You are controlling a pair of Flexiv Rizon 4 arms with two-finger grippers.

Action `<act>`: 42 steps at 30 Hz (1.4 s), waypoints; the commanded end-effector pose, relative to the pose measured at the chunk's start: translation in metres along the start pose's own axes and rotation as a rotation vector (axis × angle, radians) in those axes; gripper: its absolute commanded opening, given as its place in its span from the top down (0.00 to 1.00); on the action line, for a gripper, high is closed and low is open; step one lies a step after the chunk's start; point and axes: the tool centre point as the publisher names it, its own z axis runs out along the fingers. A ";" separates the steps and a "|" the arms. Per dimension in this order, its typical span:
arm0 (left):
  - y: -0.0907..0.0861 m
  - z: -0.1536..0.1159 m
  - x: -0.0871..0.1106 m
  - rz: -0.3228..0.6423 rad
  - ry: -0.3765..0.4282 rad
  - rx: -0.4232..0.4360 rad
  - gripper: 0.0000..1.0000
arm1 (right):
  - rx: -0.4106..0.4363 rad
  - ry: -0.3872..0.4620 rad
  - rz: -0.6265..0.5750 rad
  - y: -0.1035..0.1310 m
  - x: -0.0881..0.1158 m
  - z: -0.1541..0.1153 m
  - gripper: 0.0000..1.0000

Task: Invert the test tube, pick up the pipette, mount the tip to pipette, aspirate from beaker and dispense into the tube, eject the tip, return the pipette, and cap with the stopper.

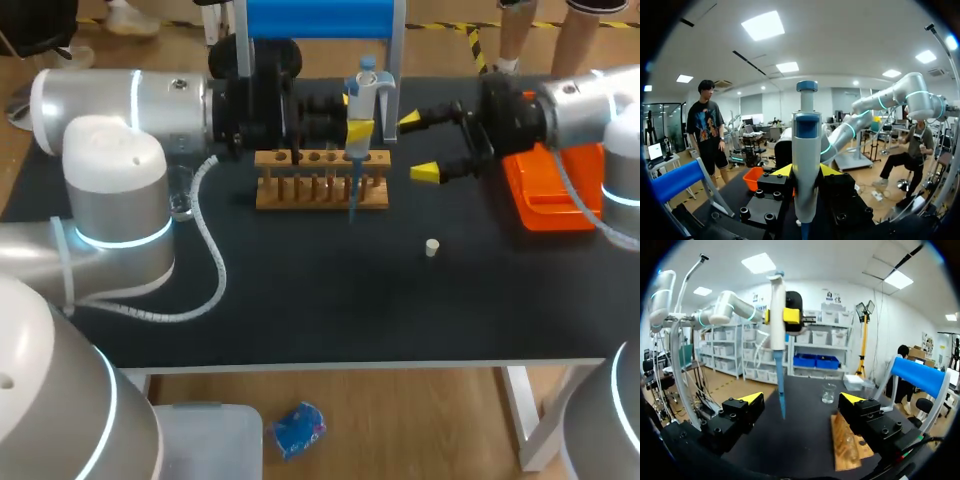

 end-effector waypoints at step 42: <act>0.064 0.014 0.003 -0.027 -0.056 0.020 1.00 | -0.090 -0.035 0.062 -0.003 0.054 0.030 0.00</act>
